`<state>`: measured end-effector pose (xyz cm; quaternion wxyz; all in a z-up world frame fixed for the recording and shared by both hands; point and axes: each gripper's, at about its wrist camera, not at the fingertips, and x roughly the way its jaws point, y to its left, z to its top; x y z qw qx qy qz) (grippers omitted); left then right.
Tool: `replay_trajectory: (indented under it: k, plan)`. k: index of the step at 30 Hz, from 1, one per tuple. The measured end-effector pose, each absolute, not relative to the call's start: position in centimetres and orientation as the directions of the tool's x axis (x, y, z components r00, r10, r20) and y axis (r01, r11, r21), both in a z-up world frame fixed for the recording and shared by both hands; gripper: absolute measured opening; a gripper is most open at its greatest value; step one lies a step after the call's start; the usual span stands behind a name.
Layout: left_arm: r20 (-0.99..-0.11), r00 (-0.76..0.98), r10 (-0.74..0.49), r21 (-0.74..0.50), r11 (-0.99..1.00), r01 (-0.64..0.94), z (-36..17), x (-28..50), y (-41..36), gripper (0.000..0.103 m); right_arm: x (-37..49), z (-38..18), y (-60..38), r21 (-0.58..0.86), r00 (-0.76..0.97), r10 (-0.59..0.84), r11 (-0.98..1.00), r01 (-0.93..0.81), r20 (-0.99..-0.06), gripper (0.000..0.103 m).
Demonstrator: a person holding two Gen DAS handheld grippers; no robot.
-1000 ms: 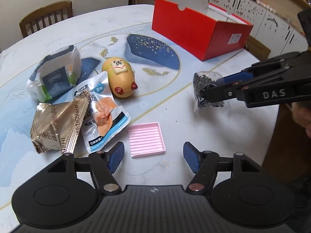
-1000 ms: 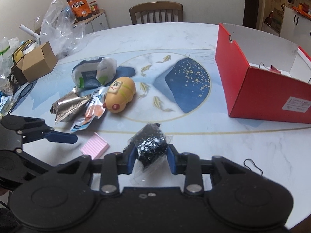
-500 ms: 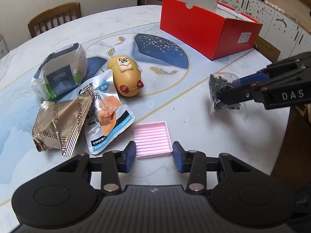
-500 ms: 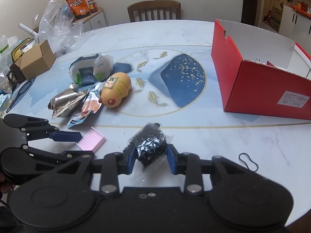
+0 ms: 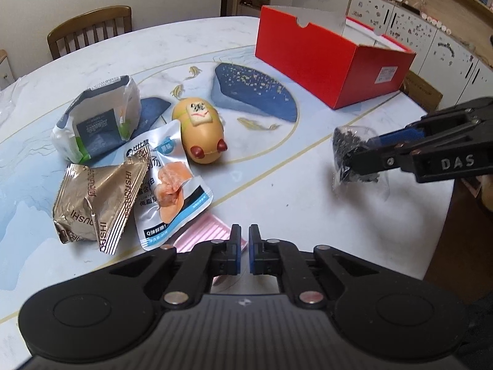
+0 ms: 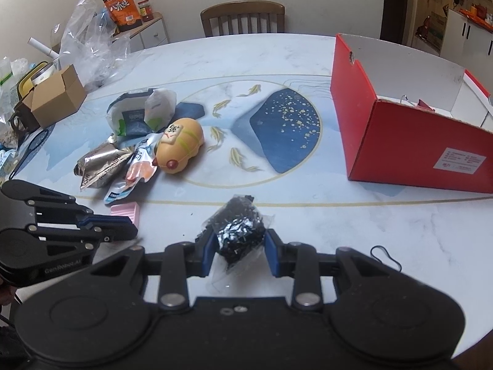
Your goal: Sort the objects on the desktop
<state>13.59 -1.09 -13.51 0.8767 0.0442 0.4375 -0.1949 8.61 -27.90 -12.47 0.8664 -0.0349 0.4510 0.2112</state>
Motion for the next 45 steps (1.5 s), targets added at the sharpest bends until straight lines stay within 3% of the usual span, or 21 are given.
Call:
replay_trajectory:
  k: [9,11,14,15,16,30,38,45]
  plan:
    - [-0.783,0.518,-0.343,-0.127,0.905,0.407,-12.8,13.6,-0.7,0.004,8.9,-12.4,-28.0,0.133,0.500,0.338,0.907,-0.401,-0.798,0.033]
    - [-0.786,0.514,-0.344,-0.125,0.902,0.412,-12.8,13.5,-0.4,0.008,9.0,-12.4,-28.0,0.133,0.499,0.338,0.906,-0.401,-0.798,0.033]
    - [-0.786,0.513,-0.346,-0.115,0.897,0.427,-12.9,13.4,-0.1,0.035,9.0,-12.4,-28.0,0.134,0.498,0.338,0.906,-0.401,-0.798,0.033]
    - [-0.784,0.515,-0.347,-0.113,0.896,0.430,-12.9,13.3,0.1,0.056,9.1,-12.4,-27.9,0.134,0.497,0.338,0.906,-0.401,-0.799,0.033]
    - [-0.780,0.519,-0.350,-0.114,0.895,0.432,-12.8,13.2,0.3,0.066,9.1,-12.5,-27.8,0.134,0.496,0.338,0.906,-0.401,-0.800,0.033]
    - [-0.804,0.512,-0.302,-0.054,0.895,0.443,-14.7,14.3,1.1,0.066,8.6,-12.8,-27.2,0.132,0.491,0.330,0.910,-0.394,-0.806,0.033]
    - [-0.801,0.466,-0.375,-0.100,0.852,0.513,-14.4,13.8,-1.9,0.066,8.5,-13.0,-27.6,0.134,0.491,0.327,0.912,-0.387,-0.807,0.033]
    - [-0.807,0.472,-0.356,-0.056,0.841,0.538,-14.6,14.2,-1.6,0.064,8.4,-13.1,-28.3,0.139,0.490,0.322,0.917,-0.374,-0.810,0.033]
